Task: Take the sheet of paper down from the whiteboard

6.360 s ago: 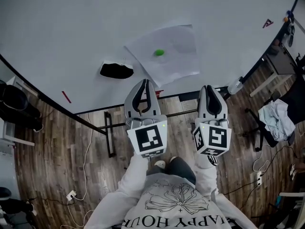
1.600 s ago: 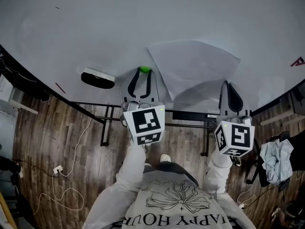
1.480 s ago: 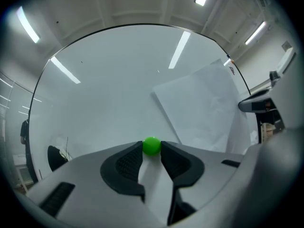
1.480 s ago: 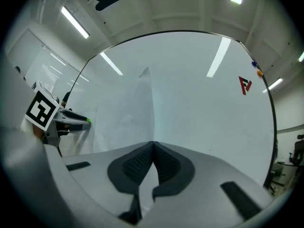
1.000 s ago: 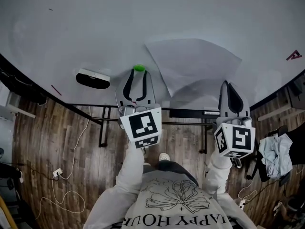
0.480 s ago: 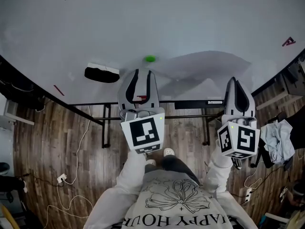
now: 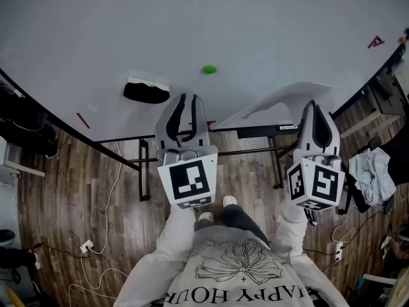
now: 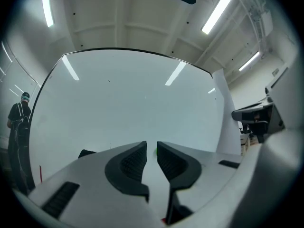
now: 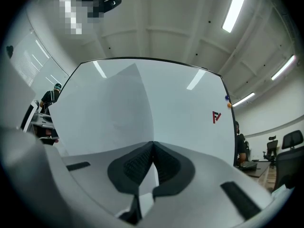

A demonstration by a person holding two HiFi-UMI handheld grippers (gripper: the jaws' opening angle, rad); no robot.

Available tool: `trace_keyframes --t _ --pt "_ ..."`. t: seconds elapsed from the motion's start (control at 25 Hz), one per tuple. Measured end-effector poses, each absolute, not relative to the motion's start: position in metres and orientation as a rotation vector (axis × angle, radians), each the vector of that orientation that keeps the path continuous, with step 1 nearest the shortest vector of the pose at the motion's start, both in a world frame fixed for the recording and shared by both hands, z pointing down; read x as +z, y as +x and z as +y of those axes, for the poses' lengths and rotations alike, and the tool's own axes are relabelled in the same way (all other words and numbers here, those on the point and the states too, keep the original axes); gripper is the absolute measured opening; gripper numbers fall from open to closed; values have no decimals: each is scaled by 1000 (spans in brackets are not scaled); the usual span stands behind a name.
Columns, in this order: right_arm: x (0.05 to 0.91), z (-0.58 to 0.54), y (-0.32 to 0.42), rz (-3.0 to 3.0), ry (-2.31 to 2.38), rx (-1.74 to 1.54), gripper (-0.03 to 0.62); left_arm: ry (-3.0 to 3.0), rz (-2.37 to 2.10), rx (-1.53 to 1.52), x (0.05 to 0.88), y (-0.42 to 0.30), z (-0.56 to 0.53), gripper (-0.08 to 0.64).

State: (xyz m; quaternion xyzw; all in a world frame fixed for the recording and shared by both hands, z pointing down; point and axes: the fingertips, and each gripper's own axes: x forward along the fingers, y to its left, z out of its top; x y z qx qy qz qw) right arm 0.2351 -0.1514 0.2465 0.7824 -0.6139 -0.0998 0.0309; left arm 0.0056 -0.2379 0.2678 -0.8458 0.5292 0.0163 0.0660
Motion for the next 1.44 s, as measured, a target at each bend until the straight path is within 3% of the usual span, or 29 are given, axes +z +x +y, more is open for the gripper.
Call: trace_keyframes --t 1.44 --pt "244 -137 235 -1871 2405 -288 2 -2535 1585 53 259 13 -222 52"
